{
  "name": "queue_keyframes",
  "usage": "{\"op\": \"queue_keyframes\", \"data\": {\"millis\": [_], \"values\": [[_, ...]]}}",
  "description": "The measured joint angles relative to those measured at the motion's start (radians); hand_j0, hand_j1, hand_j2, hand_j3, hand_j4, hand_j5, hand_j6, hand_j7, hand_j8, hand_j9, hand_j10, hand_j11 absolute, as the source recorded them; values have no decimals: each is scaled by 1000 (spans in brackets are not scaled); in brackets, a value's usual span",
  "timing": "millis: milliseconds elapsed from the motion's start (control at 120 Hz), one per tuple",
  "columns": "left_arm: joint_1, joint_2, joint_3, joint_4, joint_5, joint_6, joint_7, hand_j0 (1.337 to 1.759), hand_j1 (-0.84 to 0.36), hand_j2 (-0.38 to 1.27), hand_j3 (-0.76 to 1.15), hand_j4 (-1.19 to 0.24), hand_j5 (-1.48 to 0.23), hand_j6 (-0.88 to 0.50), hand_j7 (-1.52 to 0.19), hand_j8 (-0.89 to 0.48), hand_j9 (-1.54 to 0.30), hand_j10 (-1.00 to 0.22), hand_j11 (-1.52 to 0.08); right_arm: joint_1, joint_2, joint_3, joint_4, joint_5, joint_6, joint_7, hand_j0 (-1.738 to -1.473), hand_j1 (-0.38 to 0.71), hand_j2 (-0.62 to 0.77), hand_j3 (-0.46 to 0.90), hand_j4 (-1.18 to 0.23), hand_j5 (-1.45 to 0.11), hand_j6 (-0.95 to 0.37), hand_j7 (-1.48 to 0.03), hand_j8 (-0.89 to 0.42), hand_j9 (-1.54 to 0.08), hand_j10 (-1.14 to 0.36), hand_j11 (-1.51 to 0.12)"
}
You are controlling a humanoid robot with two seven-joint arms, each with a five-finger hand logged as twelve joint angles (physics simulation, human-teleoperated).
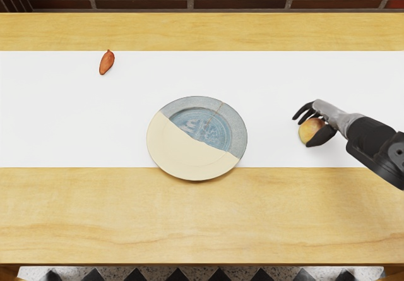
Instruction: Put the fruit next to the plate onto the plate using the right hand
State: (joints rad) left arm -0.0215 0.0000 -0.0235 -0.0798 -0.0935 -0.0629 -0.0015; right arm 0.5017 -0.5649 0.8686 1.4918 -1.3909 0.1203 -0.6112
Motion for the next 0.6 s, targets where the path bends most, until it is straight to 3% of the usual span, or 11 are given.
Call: {"op": "queue_keyframes", "data": {"millis": [217, 600], "values": [[0, 0, 0, 0, 0, 0, 0, 1658, 338, 2, 0, -10, -12, -10, -12, -10, -12, -10, -12, 4, -3, 9, 10, 10, 11, 0, -1655, 197, 100, 0, -552, -703, -530, -707, -353, -710, -368, -716], [0, 0, 0, 0, 0, 0, 0, 1658, 338, 2, 0, -10, -12, -10, -12, -10, -12, -10, -12, 24, -9, 26, 78, 73, 34, 0, -1655, 168, 205, 0, -598, -795, -601, -784, -425, -784, -444, -786]]}}
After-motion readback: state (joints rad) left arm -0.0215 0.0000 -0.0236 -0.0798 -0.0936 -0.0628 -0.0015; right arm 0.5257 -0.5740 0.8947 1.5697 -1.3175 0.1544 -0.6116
